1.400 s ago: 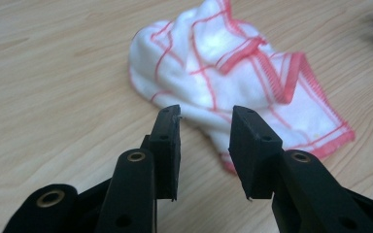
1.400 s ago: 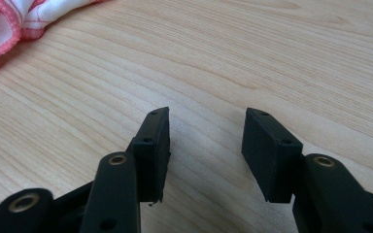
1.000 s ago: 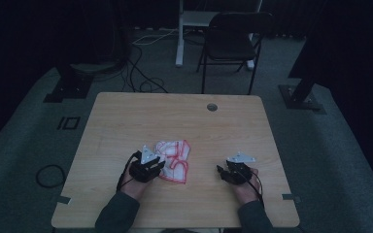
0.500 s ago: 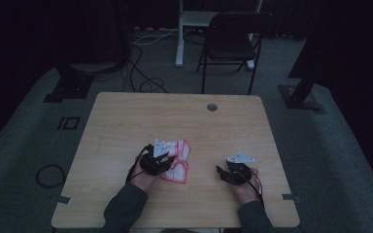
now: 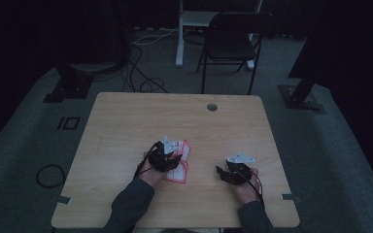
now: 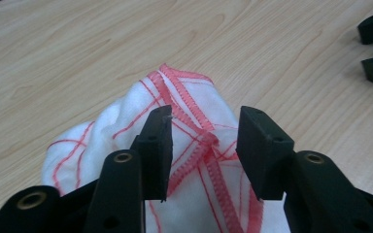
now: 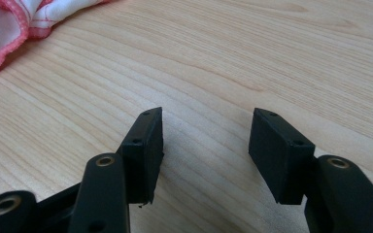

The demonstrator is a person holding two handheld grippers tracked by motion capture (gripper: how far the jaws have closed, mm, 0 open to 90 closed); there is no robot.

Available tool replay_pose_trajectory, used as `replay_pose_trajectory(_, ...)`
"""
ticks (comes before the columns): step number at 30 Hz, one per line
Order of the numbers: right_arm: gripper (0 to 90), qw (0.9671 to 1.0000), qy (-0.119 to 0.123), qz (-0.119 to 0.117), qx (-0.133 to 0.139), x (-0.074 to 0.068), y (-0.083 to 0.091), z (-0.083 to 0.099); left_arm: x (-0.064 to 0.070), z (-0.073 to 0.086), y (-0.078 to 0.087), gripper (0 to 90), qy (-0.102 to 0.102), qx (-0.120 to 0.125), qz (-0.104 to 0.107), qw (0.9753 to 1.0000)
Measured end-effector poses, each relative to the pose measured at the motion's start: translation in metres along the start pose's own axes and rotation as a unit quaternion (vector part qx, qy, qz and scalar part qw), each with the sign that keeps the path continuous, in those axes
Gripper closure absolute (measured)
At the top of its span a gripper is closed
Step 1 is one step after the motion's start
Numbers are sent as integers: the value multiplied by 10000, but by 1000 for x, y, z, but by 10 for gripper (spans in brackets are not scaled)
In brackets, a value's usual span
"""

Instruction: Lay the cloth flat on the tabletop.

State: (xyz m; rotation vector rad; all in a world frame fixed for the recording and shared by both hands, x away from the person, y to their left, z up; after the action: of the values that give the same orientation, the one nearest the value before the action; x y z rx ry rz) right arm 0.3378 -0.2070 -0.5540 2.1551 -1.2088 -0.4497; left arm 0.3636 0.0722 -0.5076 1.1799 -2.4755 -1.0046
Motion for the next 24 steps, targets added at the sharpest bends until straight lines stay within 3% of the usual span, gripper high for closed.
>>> replay_pose_trajectory(4, 466, 10000, -2, 1, 3, 0, 0, 0, 0, 0, -9, 585, -28, -128, -167, 9998)
replay_pose_trajectory(7, 466, 10000, -2, -3, 6, 0, 0, 0, -5, -2, -12, 706, 63, -176, -239, 9995)
replay_pose_trajectory(10, 466, 10000, 0, -5, 5, 0, 0, 0, -6, -6, -8, 837, 4, -134, -316, 9994)
replay_pose_trajectory(14, 466, 10000, -3, -2, 8, 0, 0, 0, -11, -8, -3, 866, 34, -87, -330, 9994)
replay_pose_trajectory(24, 466, 10000, 2, -5, 8, 0, 0, 0, -33, -6, 18, 872, 486, 272, -346, 9978)
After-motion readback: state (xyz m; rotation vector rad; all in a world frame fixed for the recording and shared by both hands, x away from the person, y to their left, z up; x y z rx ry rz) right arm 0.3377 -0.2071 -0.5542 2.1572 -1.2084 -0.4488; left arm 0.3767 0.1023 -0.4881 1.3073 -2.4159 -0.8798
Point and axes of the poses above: each handheld gripper's, and its own axes: y roughly backward along the jaws, z roughly out of its underside, x roughly to its right, the point moved 1 cm from there along -y, roughly forward along the jaws, and after that the axes turned 1 degree about y, right-handed, at the moved point
